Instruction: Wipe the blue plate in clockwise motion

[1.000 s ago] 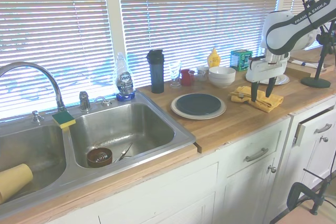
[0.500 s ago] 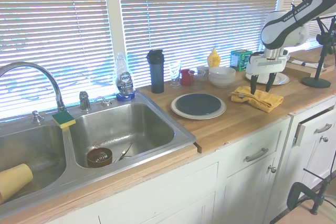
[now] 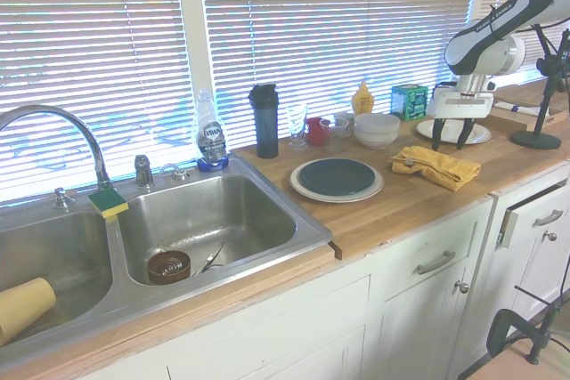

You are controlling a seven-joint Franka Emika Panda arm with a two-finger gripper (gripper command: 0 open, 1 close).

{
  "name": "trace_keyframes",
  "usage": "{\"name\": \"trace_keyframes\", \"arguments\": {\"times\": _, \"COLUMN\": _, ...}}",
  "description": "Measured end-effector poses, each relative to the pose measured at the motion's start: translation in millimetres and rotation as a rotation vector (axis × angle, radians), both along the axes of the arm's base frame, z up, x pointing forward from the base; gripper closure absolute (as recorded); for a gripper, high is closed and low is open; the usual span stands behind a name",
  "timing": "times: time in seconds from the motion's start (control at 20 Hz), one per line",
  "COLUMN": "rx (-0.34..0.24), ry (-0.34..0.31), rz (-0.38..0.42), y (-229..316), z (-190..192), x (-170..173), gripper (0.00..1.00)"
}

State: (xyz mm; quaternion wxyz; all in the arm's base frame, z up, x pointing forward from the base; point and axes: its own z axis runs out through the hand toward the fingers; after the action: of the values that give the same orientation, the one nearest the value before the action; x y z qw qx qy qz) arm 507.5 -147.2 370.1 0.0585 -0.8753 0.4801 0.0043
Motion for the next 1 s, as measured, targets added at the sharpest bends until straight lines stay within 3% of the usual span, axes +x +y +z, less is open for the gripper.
{"name": "trace_keyframes", "arguments": {"times": 0.45, "rx": 0.166, "ry": 0.051, "rz": 0.050, "y": -46.3, "z": -19.4, "x": 10.2, "gripper": 0.00}}
{"name": "trace_keyframes", "arguments": {"times": 0.8, "rx": 0.292, "ry": 0.106, "rz": 0.172, "y": -45.6, "z": -52.5, "x": 21.1, "gripper": 0.00}}
{"name": "trace_keyframes", "arguments": {"times": 1.0, "rx": 0.326, "ry": 0.118, "rz": 0.223, "y": -32.6, "z": -56.6, "x": 23.0, "gripper": 0.00}}
